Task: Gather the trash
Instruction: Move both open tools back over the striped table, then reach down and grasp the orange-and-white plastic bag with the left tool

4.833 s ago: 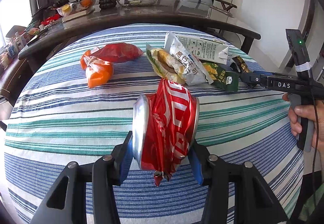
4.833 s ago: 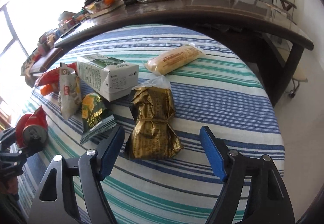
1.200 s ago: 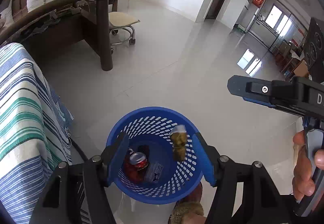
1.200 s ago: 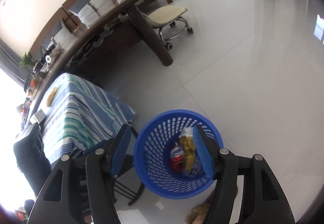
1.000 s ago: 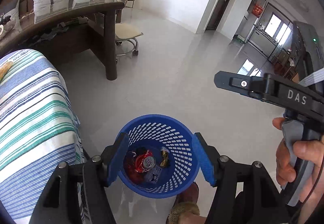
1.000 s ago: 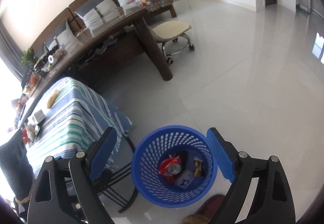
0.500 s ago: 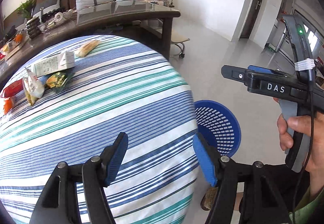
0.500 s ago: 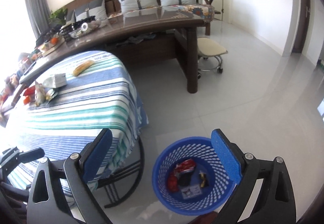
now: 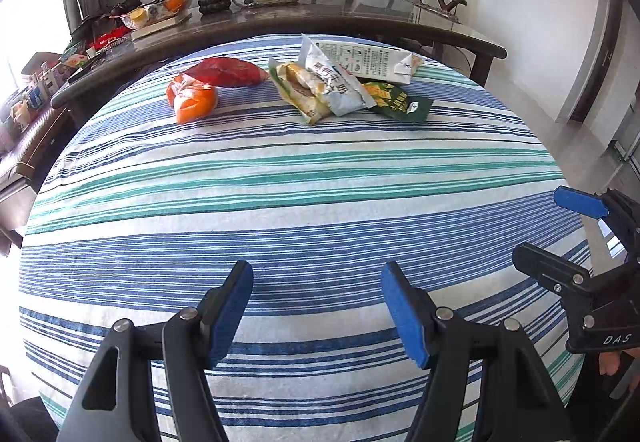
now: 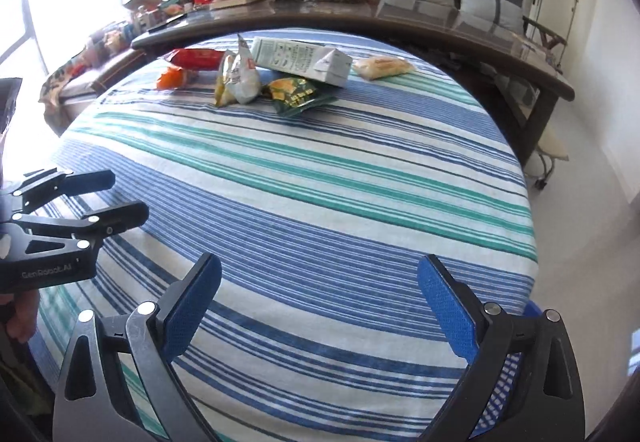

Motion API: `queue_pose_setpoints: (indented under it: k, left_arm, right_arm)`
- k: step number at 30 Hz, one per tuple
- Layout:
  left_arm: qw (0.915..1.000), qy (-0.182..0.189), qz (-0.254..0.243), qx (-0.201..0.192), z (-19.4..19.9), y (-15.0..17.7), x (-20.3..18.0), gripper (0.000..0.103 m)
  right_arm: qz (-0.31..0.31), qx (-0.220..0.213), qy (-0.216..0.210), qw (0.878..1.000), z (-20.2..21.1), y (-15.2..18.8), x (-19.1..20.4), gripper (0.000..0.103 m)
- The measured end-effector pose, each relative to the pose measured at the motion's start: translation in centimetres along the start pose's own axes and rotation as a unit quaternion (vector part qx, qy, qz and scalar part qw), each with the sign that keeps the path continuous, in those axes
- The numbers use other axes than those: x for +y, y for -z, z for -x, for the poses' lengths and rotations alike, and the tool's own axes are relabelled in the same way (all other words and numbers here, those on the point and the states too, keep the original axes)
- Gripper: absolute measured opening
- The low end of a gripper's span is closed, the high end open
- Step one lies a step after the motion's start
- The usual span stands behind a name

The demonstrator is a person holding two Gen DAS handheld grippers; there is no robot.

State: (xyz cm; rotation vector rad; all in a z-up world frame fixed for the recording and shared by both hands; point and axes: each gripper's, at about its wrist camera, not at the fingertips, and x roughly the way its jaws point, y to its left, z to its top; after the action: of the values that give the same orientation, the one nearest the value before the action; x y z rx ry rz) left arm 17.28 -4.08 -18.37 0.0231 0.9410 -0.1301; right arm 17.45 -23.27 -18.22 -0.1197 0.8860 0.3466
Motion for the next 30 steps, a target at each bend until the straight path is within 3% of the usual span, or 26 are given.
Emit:
queue_pose_setpoints:
  k: [8,14,30]
  left_arm:
    - [0.9998,-0.009,0.016,-0.011,0.1,0.4,2.7,0.068]
    - [0.9997,-0.022,0.010,-0.009,-0.3,0.2,2.8,0.074]
    - [0.9995,-0.021,0.022,-0.010,-0.3,0.1,3.2,0.076]
  right_arm:
    - [0.000,0.026,0.005,1.000,-3.0,-0.8,3.5,0.099]
    - [-0.009,0.030,0.010,0.999,-3.0,-0.9,3.2,0.103]
    - [-0.010,0.029,0.011,0.999,-2.9,-0.9,3.3,0.103]
